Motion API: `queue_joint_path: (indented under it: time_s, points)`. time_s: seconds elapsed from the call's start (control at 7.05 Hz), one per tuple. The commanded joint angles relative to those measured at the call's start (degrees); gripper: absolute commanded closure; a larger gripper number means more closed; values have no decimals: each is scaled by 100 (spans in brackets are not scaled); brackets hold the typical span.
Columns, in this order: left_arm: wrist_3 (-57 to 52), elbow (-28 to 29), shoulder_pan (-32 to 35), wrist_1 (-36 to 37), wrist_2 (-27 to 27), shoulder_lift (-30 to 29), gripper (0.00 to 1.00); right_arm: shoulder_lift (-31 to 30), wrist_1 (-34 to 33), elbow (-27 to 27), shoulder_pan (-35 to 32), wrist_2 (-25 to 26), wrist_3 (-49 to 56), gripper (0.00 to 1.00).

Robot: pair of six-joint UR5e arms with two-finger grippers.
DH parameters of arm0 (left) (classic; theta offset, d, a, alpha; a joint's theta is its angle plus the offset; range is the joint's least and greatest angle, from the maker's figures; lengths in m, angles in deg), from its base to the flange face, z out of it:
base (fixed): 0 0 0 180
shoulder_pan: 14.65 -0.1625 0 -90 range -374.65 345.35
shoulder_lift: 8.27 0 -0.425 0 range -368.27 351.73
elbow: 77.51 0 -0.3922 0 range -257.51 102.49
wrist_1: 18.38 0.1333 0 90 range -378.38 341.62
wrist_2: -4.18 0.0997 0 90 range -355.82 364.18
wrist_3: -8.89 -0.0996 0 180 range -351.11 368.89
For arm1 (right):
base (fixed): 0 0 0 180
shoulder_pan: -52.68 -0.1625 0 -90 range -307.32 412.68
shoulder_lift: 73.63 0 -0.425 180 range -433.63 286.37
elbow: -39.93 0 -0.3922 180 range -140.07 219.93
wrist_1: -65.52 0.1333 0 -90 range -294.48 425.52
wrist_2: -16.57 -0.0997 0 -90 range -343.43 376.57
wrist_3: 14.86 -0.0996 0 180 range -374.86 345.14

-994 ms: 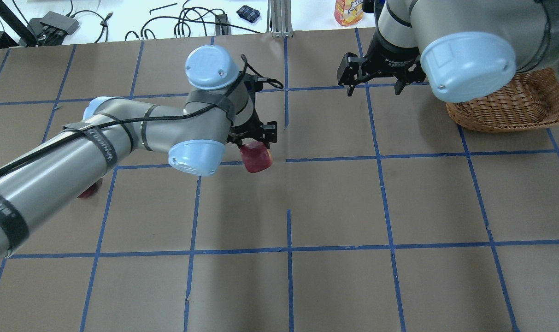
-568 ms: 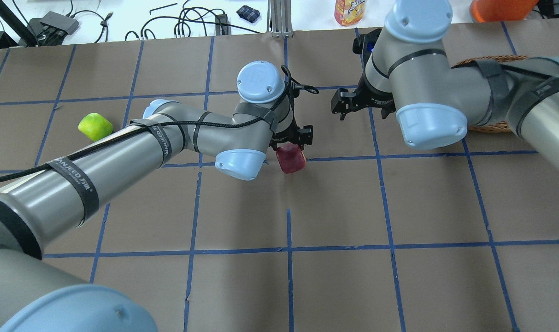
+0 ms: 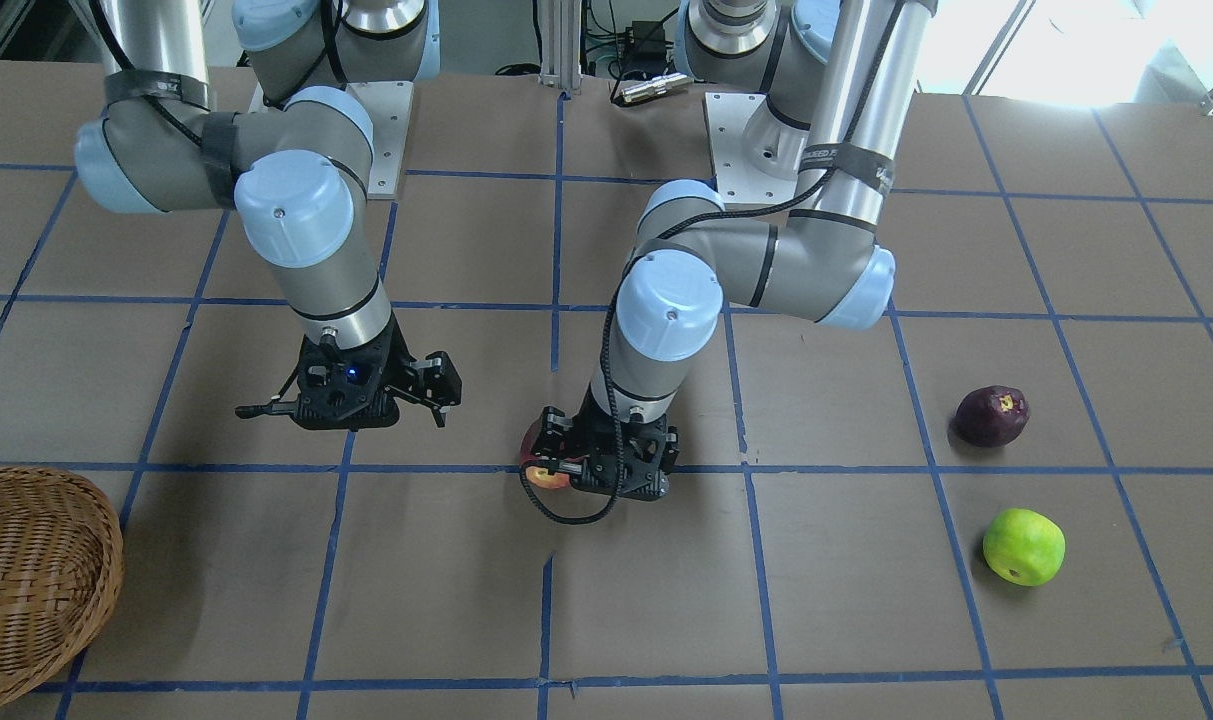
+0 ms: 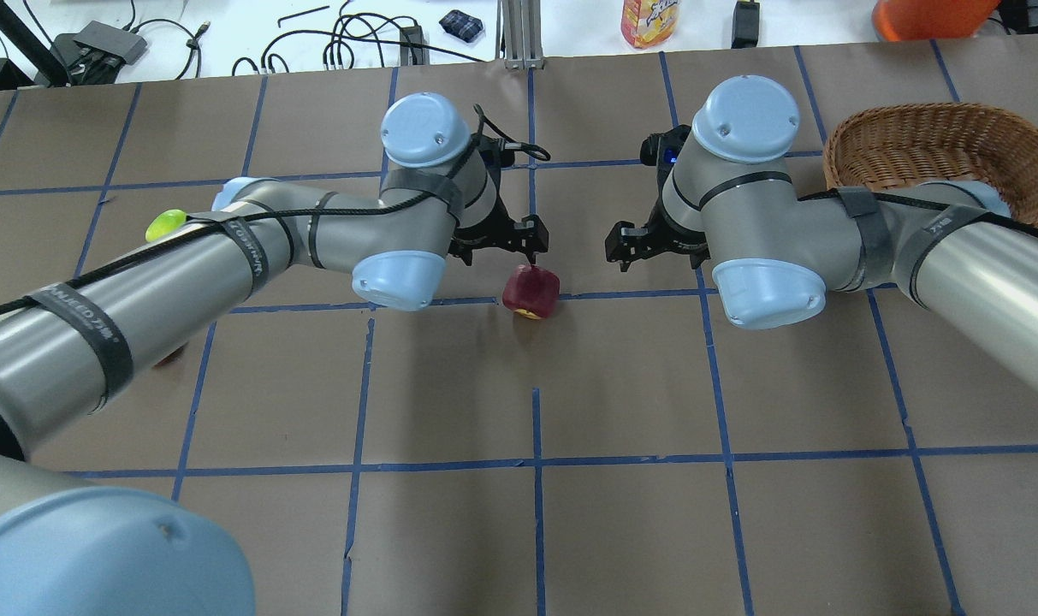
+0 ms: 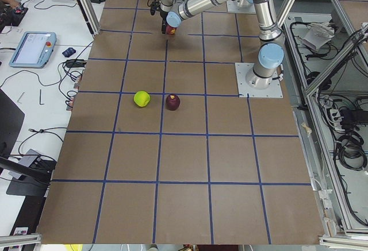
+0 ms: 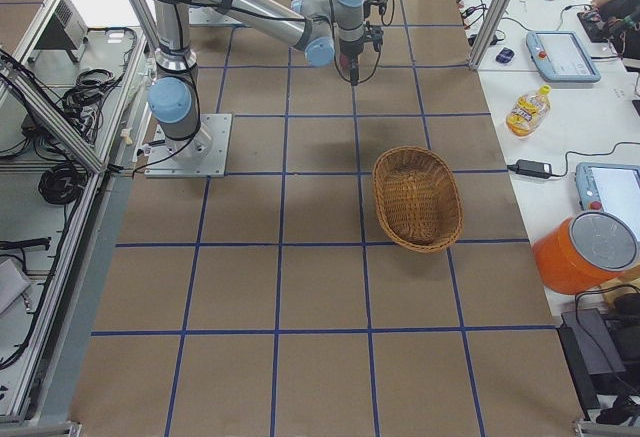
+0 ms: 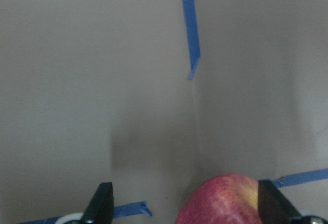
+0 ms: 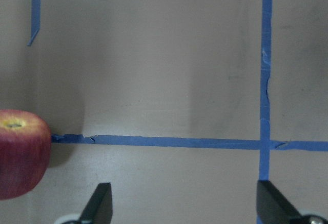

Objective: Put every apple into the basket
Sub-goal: 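Carry the red apple to mid-table and release it while the right arm approaches, then grasp the red apple with the right gripper while the left grasps the purple apple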

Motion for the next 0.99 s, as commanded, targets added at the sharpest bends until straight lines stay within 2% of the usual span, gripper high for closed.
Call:
queue_joint_path:
  time_s: [0.0, 0.14, 0.28, 0.43, 0.57, 0.71, 0.85]
  points:
    - [-1370, -56, -1221, -1036, 152, 560, 0, 124, -53, 38, -252, -421, -588, 0]
    - [-2151, -64, -1785, -1285, 344, 744, 0, 211, -70, 256, -541, -579, -1262, 0]
    - [-3238, -64, -2313, -1401, 720, 851, 0, 578, -53, 702, -831, -581, -1782, 0]
    - [-3988, -73, -2936, -1445, 872, 869, 0, 912, -96, 976, -1173, -590, -1900, 0]
    - [-5388, -64, -3560, -1420, 908, 878, 0, 1220, -427, 1144, -1325, -581, -1815, 0]
    - [-5698, -108, -4062, -1454, 873, 878, 0, 1292, -431, 1146, -1413, -572, -1570, 0]
    - [-5727, -230, -4415, -1437, 821, 748, 0, 1311, -387, 1111, -1405, -477, -558, 0]
